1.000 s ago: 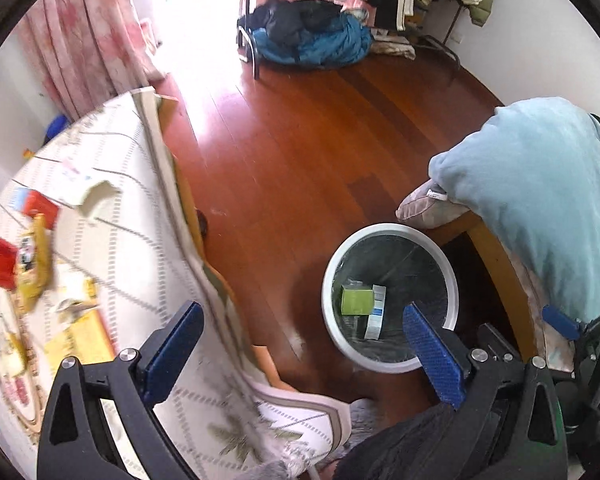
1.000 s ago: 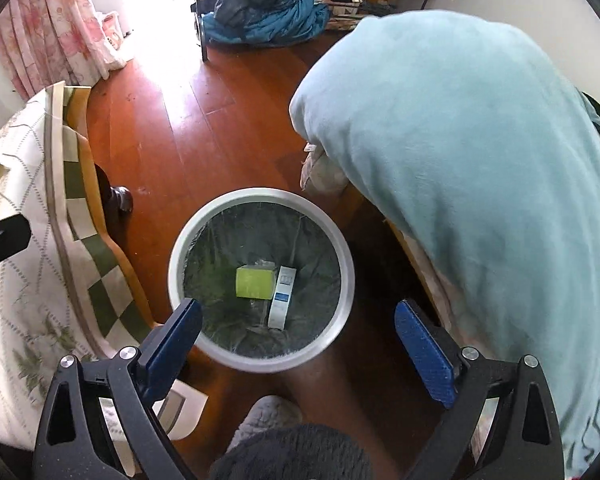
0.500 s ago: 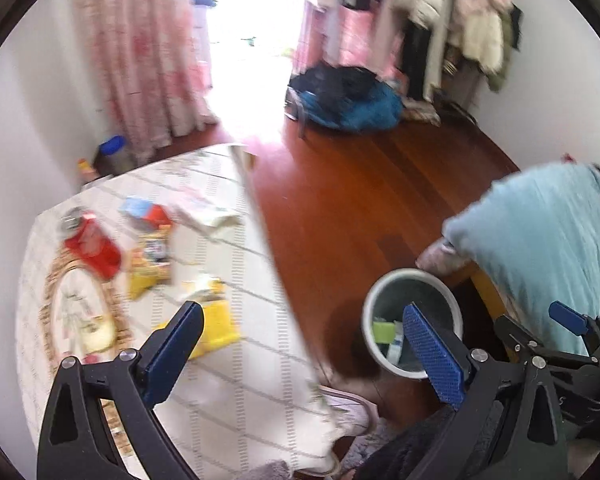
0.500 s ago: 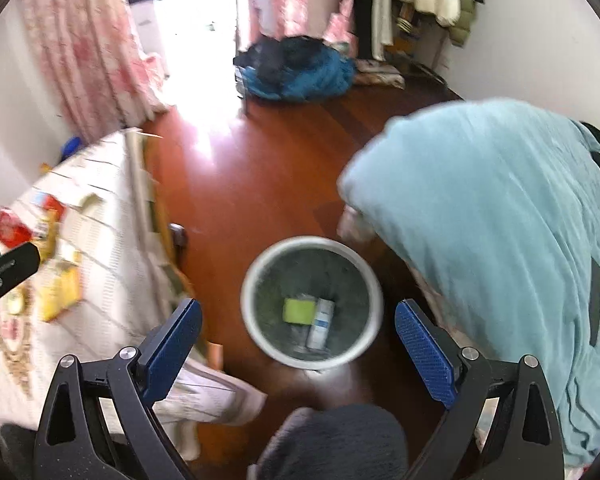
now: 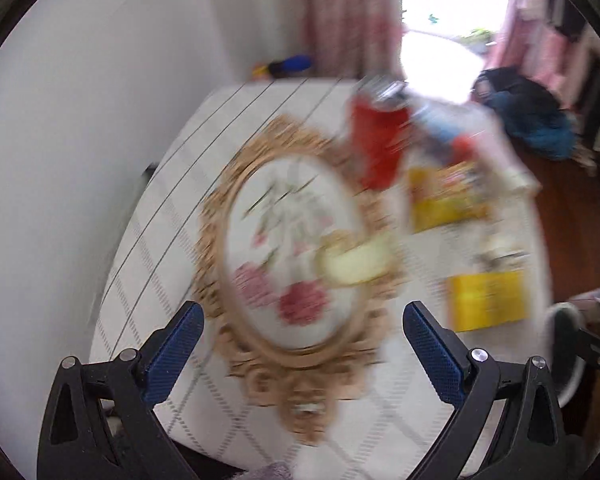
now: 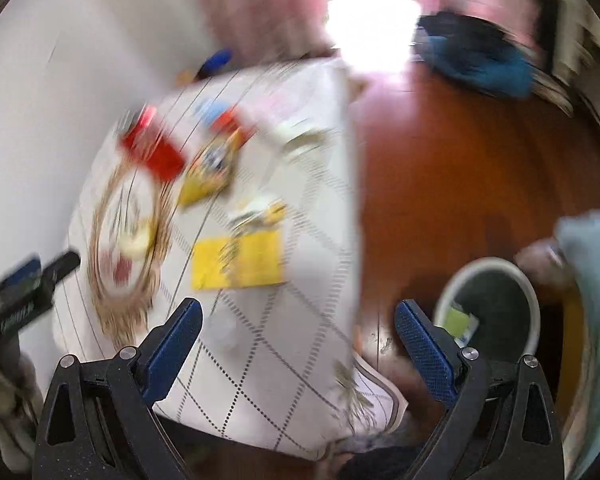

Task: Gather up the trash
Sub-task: 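Grasp the orange peel with the left tool while the right tool grasps the yellow pack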

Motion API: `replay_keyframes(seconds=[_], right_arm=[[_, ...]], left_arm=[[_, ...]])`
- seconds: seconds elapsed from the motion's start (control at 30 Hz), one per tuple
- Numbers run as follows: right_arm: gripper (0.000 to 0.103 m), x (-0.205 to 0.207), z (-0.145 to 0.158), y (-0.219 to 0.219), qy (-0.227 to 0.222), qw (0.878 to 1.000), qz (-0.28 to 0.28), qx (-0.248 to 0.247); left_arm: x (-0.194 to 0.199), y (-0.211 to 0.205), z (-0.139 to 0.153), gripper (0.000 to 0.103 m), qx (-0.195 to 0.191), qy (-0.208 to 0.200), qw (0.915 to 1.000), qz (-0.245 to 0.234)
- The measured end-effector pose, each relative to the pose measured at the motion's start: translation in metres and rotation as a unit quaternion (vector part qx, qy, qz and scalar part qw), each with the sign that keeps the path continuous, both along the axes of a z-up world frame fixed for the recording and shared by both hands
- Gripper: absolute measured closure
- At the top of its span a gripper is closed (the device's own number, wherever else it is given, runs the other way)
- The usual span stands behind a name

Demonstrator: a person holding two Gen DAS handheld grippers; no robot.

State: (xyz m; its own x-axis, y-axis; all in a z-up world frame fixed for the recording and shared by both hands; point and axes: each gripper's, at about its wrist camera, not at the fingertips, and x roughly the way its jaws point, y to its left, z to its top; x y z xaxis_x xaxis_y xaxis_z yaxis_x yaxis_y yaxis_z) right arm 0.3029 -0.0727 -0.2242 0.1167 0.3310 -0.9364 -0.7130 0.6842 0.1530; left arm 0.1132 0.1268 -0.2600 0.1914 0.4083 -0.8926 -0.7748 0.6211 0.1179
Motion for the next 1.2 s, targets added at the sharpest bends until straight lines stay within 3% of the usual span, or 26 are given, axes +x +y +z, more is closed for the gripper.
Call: replay_keyframes(seconds=[0.13, 0.27, 0.3, 0.4, 0.47, 0.63, 0.73, 0.8, 0.93, 1.03, 1.2], right_arm=[[0.005, -0.021, -0.046, 0.067, -0.028, 0.983, 0.143, -0.108], [0.005, -0.034, -0.080, 0.110, -0.059, 0.950, 0.252, -0.177], [0.005, -0.036, -0.088, 0.119, -0.066, 0.941, 0.269, -0.197], [0.022, -0.040, -0.105, 0.134, -0.054, 0.922, 0.311, -0.225], [0.022, -0.041, -0.105, 0.142, -0.070, 0.916, 0.325, -0.223], [0.020, -0.030, -0.108, 0.153, -0.037, 0.922, 0.321, -0.214], [0.025, -0.015, -0.108, 0.146, 0.011, 0.941, 0.275, -0.194], [0.026, -0.013, -0.106, 0.137, 0.015, 0.950, 0.251, -0.186], [0.027, -0.002, -0.102, 0.103, 0.072, 0.972, 0.150, -0.168], [0.027, 0.007, -0.097, 0.069, 0.098, 0.983, 0.059, -0.145], [0.019, 0.014, -0.094, 0.044, 0.118, 0.987, 0.026, -0.110]], left_arm=[[-0.009, 0.011, -0.042, 0.001, -0.016, 0.030, 0.9991, 0.027], [-0.004, 0.012, -0.059, 0.001, -0.026, 0.034, 0.9986, 0.030], [-0.003, 0.013, -0.061, 0.001, -0.028, 0.033, 0.9986, 0.030], [-0.001, 0.020, -0.067, 0.001, -0.031, 0.030, 0.9985, 0.035], [-0.004, 0.027, -0.071, 0.001, -0.033, 0.031, 0.9984, 0.035], [-0.002, 0.043, -0.078, 0.001, -0.036, 0.036, 0.9983, 0.028], [-0.001, 0.043, -0.075, 0.001, -0.030, 0.038, 0.9988, 0.013], [0.003, 0.041, -0.070, 0.001, -0.022, 0.037, 0.9990, -0.010], [0.021, 0.035, -0.060, 0.001, 0.003, 0.042, 0.9948, -0.092], [0.048, 0.035, -0.063, 0.001, 0.014, 0.073, 0.9804, -0.182], [0.084, 0.047, -0.085, 0.001, -0.007, 0.128, 0.9491, -0.287]])
